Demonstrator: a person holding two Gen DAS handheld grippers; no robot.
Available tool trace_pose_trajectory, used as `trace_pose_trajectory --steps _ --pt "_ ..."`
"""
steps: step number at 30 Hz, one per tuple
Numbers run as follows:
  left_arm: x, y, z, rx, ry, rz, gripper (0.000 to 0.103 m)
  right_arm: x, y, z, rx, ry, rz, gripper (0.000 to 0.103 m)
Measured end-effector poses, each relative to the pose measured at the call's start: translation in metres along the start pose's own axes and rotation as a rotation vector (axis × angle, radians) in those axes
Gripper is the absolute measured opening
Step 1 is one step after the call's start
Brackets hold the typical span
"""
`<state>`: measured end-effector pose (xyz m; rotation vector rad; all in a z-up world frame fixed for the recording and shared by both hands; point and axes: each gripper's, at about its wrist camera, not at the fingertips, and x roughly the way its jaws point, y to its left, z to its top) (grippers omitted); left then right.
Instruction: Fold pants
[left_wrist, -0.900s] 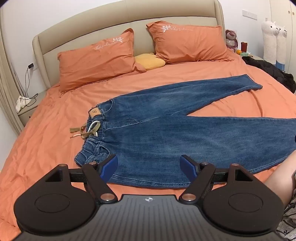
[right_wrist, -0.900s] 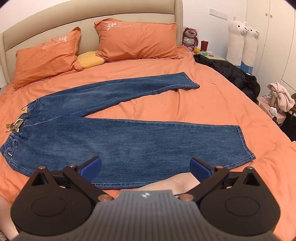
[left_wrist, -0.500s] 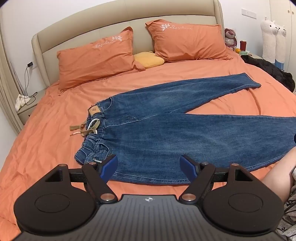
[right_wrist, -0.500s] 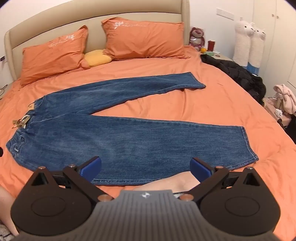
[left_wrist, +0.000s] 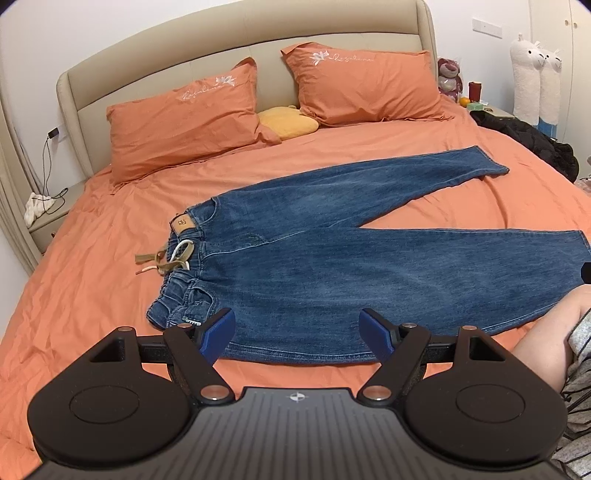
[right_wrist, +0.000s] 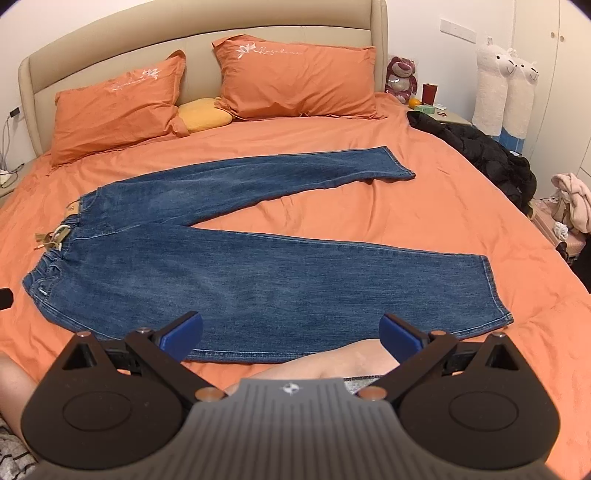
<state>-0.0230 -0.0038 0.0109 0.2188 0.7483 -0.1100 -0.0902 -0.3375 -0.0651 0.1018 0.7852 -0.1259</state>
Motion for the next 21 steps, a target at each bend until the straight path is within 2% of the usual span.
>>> trace_pose_trajectory --steps 21 --pt "-0.026 -0.004 0.010 0.030 -0.015 -0.023 0.089 -0.050 -0.008 0.011 0.004 -0.055 0.049 0.098"
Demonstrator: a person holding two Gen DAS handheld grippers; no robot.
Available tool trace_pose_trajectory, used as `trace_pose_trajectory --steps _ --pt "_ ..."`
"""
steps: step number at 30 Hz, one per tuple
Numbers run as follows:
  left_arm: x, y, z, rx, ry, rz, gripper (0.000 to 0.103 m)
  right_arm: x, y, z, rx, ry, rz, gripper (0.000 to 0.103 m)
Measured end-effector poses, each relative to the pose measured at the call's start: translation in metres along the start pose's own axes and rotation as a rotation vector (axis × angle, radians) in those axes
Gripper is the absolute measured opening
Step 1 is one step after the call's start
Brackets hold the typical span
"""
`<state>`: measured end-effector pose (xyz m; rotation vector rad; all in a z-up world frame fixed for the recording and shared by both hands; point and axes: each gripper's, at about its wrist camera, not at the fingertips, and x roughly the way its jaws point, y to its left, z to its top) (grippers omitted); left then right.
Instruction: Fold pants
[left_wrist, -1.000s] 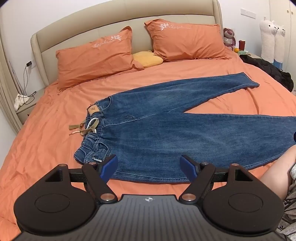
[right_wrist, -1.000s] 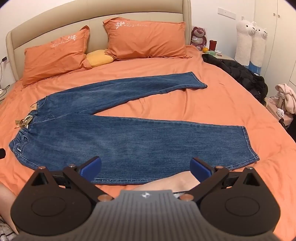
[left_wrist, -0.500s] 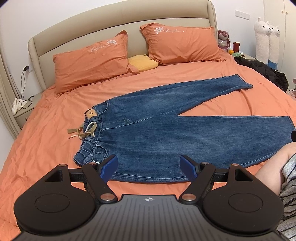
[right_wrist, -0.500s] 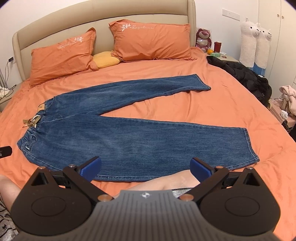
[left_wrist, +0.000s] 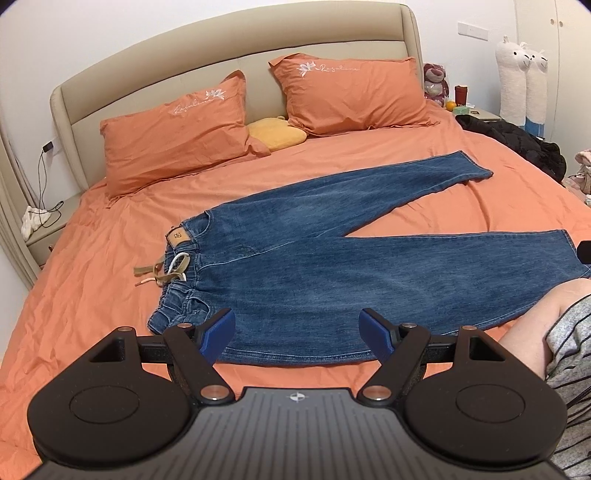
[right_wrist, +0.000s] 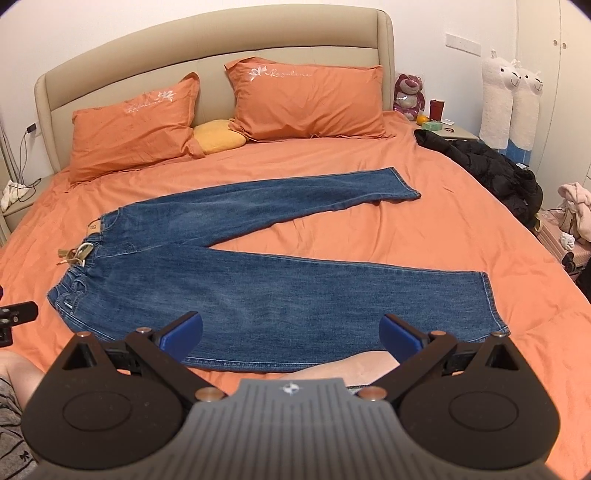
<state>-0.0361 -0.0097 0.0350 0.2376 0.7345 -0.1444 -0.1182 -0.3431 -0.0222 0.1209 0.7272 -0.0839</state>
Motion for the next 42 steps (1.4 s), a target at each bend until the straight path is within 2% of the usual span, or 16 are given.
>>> trace_pose_trajectory --steps 14,29,42 --pt "-0.020 -0.003 0.008 0.024 -0.017 -0.016 0.089 -0.029 0.017 0.009 -0.031 -0.016 0.050 0.098" --pt "-0.024 0.001 0.007 0.012 -0.015 -0.017 0.089 -0.035 0.035 0.009 -0.068 -0.012 0.082 0.098" --pt "-0.025 0.012 0.004 0.002 -0.013 -0.016 0.089 -0.037 0.040 0.011 -0.082 -0.017 0.077 0.098"
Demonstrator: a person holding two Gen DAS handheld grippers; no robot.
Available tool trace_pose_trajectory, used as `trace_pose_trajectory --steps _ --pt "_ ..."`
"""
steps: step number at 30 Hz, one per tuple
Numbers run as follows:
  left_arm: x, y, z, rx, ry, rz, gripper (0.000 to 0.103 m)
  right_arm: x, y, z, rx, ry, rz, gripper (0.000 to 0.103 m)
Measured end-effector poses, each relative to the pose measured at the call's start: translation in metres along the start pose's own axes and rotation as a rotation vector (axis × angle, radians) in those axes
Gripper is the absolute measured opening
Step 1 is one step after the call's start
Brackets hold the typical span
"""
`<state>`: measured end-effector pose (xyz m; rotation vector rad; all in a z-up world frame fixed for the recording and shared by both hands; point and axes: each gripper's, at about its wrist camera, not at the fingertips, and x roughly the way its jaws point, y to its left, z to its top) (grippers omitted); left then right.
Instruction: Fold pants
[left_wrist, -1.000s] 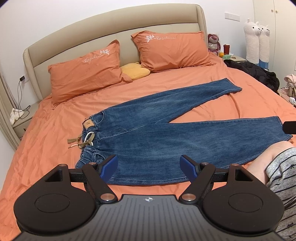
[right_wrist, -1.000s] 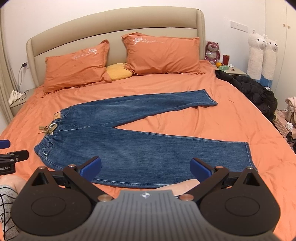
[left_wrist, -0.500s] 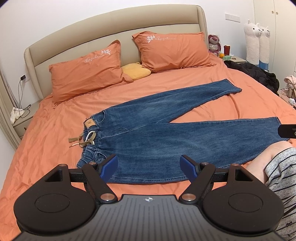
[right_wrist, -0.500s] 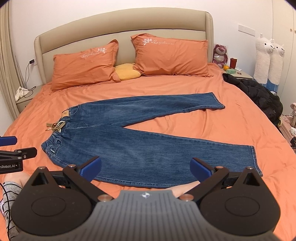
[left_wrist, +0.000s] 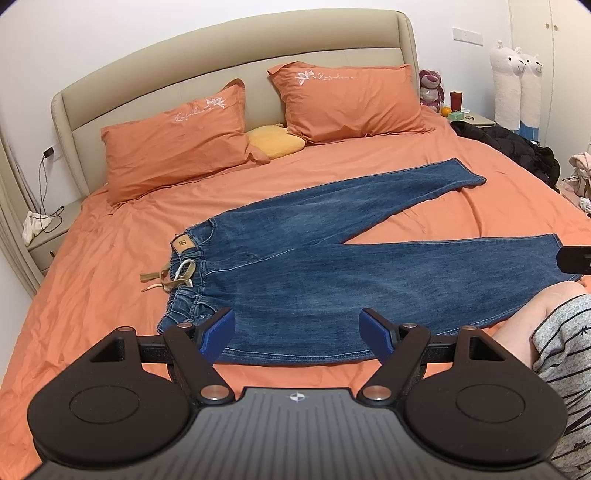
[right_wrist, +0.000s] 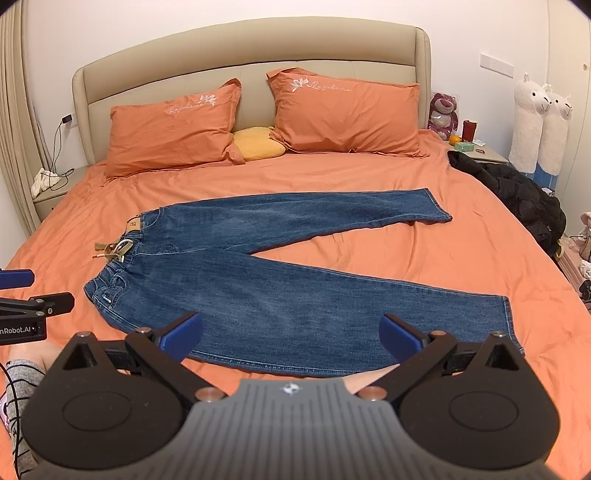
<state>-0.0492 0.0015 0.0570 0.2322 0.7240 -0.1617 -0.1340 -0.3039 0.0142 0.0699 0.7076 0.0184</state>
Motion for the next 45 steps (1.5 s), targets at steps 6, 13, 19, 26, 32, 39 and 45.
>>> trace_pose_trajectory --steps 6,13,19,26,32,39,45 --pt "0.000 0.002 0.000 0.001 0.001 0.001 0.089 0.000 0.001 0.001 -0.003 0.005 0.004 0.098" --pt "0.000 0.002 0.000 0.000 0.001 0.000 0.089 0.001 0.001 0.001 -0.002 0.008 0.004 0.098" --pt "0.003 0.006 -0.002 0.000 0.009 0.001 0.089 0.004 0.002 0.001 -0.003 0.013 0.003 0.098" --pt "0.014 0.009 -0.004 0.008 0.038 0.022 0.089 0.015 -0.006 -0.002 0.020 0.034 0.005 0.098" --pt "0.026 0.012 0.003 0.041 0.057 0.028 0.089 0.034 -0.017 0.003 0.034 0.054 0.018 0.098" --pt "0.061 0.021 0.015 0.151 0.098 0.072 0.089 0.065 -0.048 0.018 -0.021 0.004 -0.033 0.098" --pt "0.100 0.033 0.024 0.304 0.136 0.016 0.082 0.106 -0.094 0.031 -0.153 -0.044 -0.096 0.098"
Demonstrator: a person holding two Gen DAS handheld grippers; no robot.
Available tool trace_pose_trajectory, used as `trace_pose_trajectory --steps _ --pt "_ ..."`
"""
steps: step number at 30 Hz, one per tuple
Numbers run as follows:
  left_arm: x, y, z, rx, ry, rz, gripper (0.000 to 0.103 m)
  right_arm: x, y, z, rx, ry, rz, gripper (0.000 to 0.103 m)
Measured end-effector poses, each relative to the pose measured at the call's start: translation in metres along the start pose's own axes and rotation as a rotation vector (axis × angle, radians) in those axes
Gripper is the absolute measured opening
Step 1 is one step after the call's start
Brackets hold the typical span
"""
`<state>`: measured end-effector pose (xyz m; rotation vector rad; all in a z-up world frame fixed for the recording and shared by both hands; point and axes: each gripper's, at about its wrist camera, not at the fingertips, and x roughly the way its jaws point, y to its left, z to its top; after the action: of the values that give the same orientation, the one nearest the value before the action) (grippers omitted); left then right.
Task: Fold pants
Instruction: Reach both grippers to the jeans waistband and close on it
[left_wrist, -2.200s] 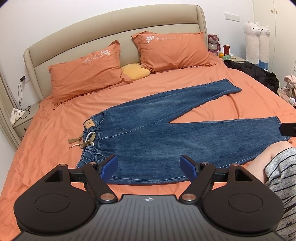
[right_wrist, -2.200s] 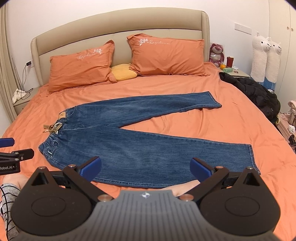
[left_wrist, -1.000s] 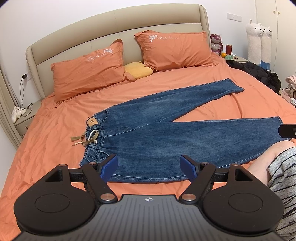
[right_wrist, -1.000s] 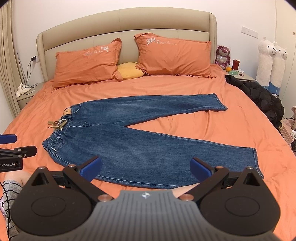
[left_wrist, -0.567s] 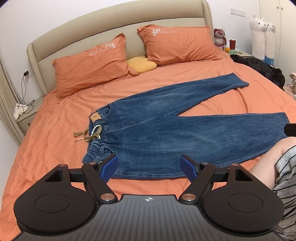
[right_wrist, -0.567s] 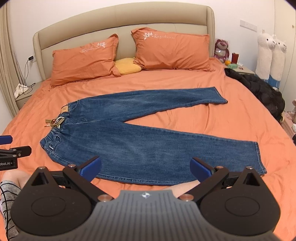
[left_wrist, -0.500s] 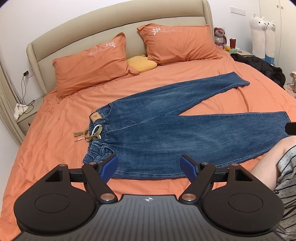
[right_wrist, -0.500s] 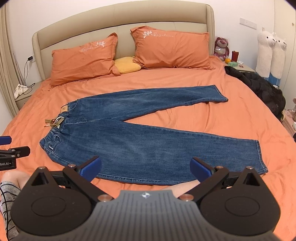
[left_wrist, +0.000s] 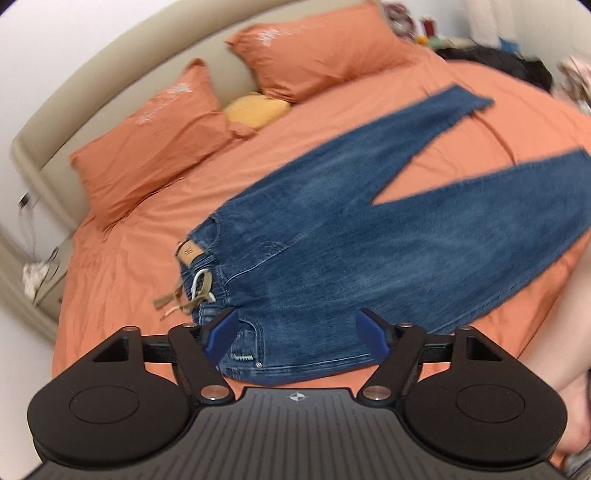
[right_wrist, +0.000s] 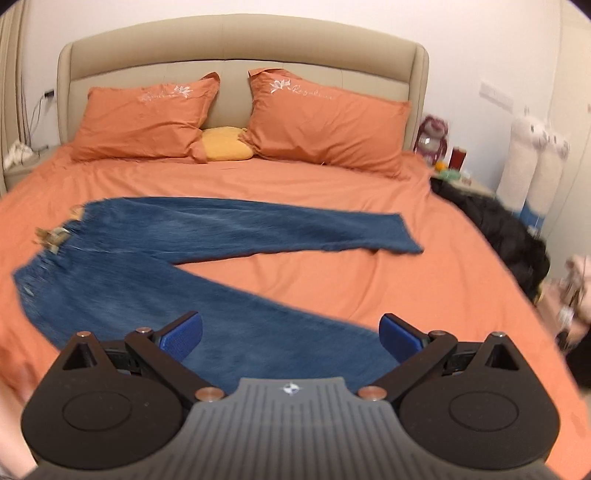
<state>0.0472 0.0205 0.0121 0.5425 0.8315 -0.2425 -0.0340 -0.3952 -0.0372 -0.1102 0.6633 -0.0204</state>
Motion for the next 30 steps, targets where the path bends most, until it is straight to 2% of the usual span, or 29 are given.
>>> trace_pose_trajectory --steps 2,5,10,13,16,18,22,27,30 --pt "0.017 0.004 0.003 0.065 0.019 -0.032 0.081 0.019 -0.014 -0.002 -0.062 0.002 -0.001 0.098" --pt "0.048 0.008 0.005 0.169 0.057 -0.096 0.080 0.052 -0.037 -0.007 -0.113 0.068 -0.044 0.095" --pt "0.098 0.003 -0.002 0.403 0.155 -0.196 0.080 0.103 -0.080 -0.022 -0.126 0.176 -0.064 0.073" --pt "0.132 -0.007 -0.015 0.560 0.253 -0.197 0.080 0.126 -0.105 -0.037 -0.130 0.246 -0.082 0.058" --pt "0.165 -0.018 -0.033 0.688 0.355 -0.198 0.081 0.145 -0.128 -0.053 -0.127 0.314 -0.079 0.048" --pt "0.179 -0.025 -0.045 0.767 0.390 -0.204 0.081 0.153 -0.139 -0.063 -0.129 0.353 -0.079 0.048" --pt "0.199 -0.038 -0.065 0.886 0.411 -0.186 0.082 0.159 -0.154 -0.081 -0.196 0.402 -0.061 0.048" --pt "0.213 -0.047 -0.086 0.964 0.434 -0.165 0.083 0.159 -0.164 -0.105 -0.299 0.496 0.024 0.048" --pt "0.215 -0.046 -0.088 0.954 0.431 -0.149 0.083 0.159 -0.166 -0.120 -0.342 0.549 0.072 0.048"
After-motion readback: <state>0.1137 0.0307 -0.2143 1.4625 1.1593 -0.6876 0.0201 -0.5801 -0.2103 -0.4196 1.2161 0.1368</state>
